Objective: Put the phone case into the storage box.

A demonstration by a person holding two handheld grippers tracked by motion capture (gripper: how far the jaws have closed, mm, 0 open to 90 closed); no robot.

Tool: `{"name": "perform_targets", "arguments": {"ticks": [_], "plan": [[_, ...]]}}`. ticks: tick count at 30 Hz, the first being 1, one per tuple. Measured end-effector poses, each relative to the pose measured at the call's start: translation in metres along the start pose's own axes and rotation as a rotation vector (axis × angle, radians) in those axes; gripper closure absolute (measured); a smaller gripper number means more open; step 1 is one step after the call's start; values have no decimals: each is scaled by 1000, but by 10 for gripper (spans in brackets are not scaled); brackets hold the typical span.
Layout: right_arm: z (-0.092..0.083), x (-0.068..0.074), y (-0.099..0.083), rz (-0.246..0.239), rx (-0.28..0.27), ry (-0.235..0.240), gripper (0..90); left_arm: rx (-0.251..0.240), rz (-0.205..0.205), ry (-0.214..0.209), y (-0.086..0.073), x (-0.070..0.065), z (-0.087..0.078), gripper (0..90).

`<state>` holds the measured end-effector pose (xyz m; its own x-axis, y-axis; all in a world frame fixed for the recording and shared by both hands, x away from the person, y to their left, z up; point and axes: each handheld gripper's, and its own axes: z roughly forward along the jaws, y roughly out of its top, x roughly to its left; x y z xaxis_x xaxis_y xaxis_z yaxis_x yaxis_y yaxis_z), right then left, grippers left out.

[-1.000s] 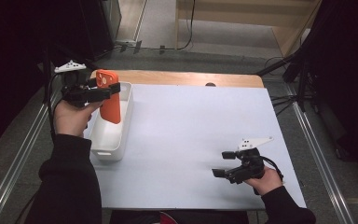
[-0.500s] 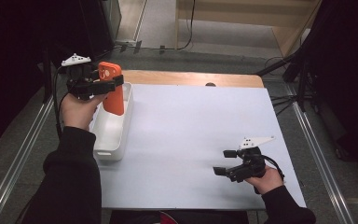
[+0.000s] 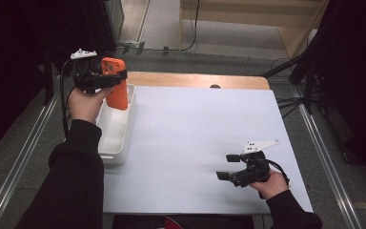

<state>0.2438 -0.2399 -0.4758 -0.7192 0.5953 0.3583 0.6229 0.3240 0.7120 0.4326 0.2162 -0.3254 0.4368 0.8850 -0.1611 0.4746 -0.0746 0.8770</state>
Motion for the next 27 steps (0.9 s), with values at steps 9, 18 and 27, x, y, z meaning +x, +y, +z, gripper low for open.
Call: {"name": "perform_targets", "arguments": {"ticks": [9,18,27], "plan": [[1,1,1,-2,-2,3,127,3,8,37,3,4,15,160],[1,2,0,-5,-1,8,127,2,16,104,4,10,29,159],[2,3,0,-13,-3,9,127,-8,-10,140,2,17,40,159]]}}
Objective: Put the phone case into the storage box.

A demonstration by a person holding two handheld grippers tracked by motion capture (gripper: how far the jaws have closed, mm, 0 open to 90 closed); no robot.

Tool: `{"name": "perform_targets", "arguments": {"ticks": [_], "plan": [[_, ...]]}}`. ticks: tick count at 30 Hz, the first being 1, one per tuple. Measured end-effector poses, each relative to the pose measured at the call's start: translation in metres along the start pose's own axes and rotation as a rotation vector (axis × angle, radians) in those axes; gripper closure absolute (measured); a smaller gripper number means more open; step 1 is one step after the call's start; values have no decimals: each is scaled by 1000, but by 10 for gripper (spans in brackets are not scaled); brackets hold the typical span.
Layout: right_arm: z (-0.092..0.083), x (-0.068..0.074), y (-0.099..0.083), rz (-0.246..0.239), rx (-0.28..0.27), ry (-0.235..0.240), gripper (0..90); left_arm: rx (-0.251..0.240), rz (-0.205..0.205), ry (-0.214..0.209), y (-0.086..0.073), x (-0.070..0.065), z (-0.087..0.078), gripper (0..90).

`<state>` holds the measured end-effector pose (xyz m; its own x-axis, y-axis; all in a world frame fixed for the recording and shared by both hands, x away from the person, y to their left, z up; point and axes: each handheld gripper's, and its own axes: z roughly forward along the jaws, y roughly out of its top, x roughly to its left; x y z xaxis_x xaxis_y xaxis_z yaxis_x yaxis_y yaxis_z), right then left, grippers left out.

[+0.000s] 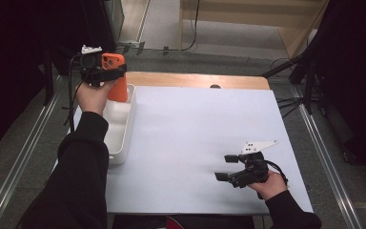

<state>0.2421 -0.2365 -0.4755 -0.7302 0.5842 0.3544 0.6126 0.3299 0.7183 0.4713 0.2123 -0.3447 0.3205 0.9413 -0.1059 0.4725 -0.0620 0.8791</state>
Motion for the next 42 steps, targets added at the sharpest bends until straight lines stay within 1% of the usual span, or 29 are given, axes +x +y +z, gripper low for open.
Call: {"name": "perform_targets", "arguments": {"ticks": [2,4,6,8,10,12,14,19,21,24,27,29,31,32,36,38,41,42], "plan": [[0,0,0,2,-1,1,127,-3,-6,4,0,1,2,159],[-1,0,0,1,-5,0,127,-6,-12,-6,-1,2,4,159],[-1,0,-1,3,-5,-1,127,-6,-16,-7,-2,2,5,159],[-1,-1,-1,2,-4,0,127,-12,-13,-3,-3,1,7,159],[-1,-1,-1,2,-4,0,127,-19,-14,-7,-3,0,10,159],[-1,0,-1,3,-6,1,127,-14,-9,4,-4,1,13,159],[-1,0,-1,3,-5,4,127,-12,-16,0,-6,2,16,159],[-2,0,-2,4,-8,0,127,-4,-10,8,-8,4,20,158],[-2,0,-2,4,-7,-1,127,-4,-18,5,-8,5,22,158],[-1,0,-2,4,-4,-1,127,-3,-13,14,-9,5,26,158],[-1,1,-2,2,-4,0,127,15,-17,23,-12,6,30,158],[-1,0,-2,2,-4,1,127,20,-8,40,-14,5,33,158],[-1,0,-2,3,-7,0,127,9,-25,31,-15,6,34,158],[-1,0,-2,4,-7,1,127,8,-30,33,-16,7,35,158],[-2,0,-2,3,-7,-1,127,16,-29,50,-20,7,39,158],[-2,0,-2,4,-8,0,127,19,-36,49,-22,8,40,158],[-2,0,-2,8,-2,4,127,9,-46,47,-26,8,42,157],[-1,0,-2,4,-2,4,127,17,-40,51,-27,9,43,157]]}}
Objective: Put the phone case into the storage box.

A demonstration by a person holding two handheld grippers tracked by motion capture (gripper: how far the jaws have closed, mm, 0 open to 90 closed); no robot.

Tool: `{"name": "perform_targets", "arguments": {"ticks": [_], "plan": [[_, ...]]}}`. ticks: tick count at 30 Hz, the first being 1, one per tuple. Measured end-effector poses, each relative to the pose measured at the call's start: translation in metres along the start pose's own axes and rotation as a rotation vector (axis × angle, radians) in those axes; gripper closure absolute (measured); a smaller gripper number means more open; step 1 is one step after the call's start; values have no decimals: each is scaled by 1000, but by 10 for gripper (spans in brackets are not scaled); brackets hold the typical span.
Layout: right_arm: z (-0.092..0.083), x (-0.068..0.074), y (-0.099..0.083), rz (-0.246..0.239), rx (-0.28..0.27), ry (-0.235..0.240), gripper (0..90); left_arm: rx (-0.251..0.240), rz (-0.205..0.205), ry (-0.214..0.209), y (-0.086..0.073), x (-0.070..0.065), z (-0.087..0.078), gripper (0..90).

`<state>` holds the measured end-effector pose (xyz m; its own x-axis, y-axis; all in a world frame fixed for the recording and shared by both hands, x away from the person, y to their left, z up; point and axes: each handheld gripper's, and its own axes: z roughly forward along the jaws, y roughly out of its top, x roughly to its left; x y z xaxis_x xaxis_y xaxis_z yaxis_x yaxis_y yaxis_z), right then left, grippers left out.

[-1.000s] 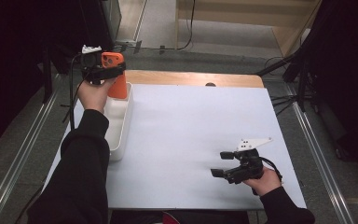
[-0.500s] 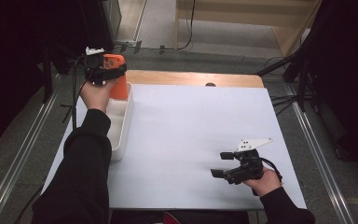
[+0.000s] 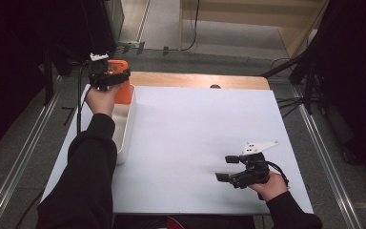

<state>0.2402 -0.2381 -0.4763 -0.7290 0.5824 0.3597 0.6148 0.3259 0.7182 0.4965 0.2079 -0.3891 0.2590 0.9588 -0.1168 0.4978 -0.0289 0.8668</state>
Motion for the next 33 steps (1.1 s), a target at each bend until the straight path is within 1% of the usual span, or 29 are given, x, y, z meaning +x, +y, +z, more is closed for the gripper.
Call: {"name": "perform_targets", "arguments": {"ticks": [1,2,7,10,13,19,23,25,28,33], "plan": [[0,0,0,0,1,1,127,6,8,6,-1,0,1,157],[1,0,0,-2,2,2,127,9,6,2,-2,0,2,157],[1,1,0,-1,4,6,127,29,16,10,-5,-1,5,157],[1,0,0,0,5,6,127,39,20,4,-7,-1,8,156],[-1,-1,-1,5,3,2,127,51,33,10,-9,-2,9,156],[0,1,-1,4,7,4,127,56,22,25,-14,-1,12,156],[0,0,-1,7,5,3,127,69,28,38,-17,-1,13,156],[0,0,-1,8,3,7,127,74,23,38,-18,0,13,156],[0,0,0,4,0,9,127,82,26,47,-20,1,14,156],[0,1,0,2,2,13,127,88,23,47,-23,0,16,155]]}}
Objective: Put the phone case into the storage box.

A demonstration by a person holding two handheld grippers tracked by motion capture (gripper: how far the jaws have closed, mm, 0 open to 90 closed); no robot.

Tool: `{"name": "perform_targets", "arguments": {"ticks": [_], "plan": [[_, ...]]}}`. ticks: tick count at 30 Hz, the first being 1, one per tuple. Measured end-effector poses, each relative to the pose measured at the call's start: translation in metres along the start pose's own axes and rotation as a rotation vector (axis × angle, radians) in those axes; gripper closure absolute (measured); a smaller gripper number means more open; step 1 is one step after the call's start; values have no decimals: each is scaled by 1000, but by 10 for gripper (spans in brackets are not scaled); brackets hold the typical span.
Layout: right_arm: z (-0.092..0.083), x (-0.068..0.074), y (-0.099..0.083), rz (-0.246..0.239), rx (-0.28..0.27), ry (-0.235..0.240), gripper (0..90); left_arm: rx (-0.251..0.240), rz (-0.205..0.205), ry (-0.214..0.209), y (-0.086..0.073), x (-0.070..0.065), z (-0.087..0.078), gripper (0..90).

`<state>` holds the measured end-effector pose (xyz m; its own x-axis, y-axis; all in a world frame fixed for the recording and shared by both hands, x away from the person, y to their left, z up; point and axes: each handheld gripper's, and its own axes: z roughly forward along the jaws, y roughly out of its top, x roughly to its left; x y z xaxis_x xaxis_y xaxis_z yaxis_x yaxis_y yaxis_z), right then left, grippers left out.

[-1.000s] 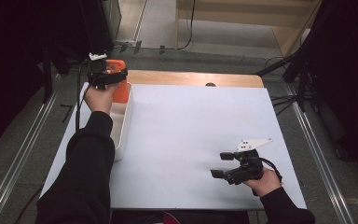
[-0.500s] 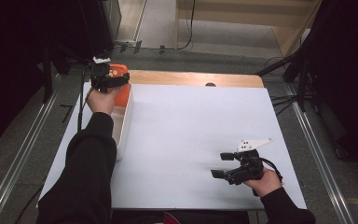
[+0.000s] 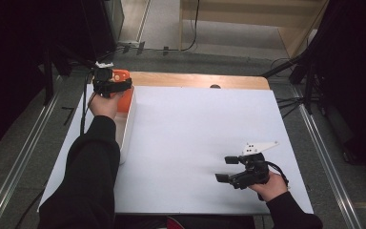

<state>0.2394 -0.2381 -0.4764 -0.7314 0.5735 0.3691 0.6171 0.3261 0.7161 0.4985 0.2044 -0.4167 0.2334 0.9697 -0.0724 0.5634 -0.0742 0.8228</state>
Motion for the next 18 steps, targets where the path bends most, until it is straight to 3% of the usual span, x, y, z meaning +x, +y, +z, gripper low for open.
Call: {"name": "perform_targets", "arguments": {"ticks": [18], "plan": [[-1,1,0,0,-7,3,127,28,3,27,-3,-3,4,152]]}}
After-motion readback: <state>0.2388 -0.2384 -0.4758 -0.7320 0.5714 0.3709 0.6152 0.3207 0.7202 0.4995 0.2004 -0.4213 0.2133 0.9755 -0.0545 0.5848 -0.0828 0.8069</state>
